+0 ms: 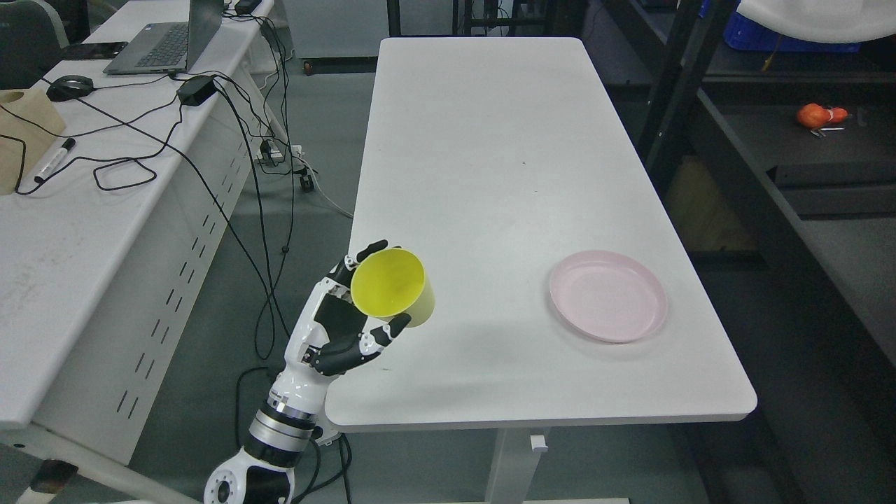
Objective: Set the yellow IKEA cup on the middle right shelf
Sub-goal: 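Lift the yellow cup off the table with the left hand, then carry the cup up toward the shelf above with the left hand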
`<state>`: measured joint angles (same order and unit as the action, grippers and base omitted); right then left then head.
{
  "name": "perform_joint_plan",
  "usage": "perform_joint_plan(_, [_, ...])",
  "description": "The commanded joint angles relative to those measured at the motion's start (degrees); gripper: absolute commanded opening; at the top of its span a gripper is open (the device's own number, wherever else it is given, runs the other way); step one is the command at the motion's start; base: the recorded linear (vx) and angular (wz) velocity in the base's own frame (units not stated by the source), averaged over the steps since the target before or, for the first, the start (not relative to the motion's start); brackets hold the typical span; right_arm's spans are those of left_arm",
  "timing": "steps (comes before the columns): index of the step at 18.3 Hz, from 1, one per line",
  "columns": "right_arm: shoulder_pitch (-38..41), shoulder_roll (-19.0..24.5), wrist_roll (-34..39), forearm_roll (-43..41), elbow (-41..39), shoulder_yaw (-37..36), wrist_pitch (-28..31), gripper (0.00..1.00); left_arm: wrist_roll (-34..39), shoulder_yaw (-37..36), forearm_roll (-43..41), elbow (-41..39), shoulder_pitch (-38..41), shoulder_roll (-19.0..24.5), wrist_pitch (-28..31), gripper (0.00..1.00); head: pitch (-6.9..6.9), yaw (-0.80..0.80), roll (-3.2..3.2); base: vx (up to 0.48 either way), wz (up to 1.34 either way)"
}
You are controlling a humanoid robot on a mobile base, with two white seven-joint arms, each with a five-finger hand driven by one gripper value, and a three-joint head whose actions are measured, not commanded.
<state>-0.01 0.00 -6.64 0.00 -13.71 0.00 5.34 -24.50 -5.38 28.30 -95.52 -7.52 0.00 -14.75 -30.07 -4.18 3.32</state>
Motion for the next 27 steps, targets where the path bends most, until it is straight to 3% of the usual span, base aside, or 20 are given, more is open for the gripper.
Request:
perform_joint_plan(1, [0.80, -1.00, -0.04, -1.41, 0.00, 0.97, 0.02, 0.99, 0.07, 1.34, 0.17, -6.17, -0.04, 1.00, -0.02, 0.00, 0.00, 0.00, 0.00, -0.127, -0.10])
perform_joint_plan(18, [0.80, -1.00, -0.04, -1.41, 0.00, 0.97, 0.02, 0.99, 0.07, -1.38, 0.17, -6.09, -2.58, 1.00, 0.42, 0.00, 0.00, 0.00, 0.00, -0.219, -0.42])
perform_joint_plan(27, [0.80, -1.00, -0.04, -1.41, 0.00, 0.97, 0.02, 0.99, 0.16, -14.02, 0.26, -6.00, -5.92, 1.00, 0.69, 0.01, 0.00, 0.00, 0.00, -0.208, -1.15])
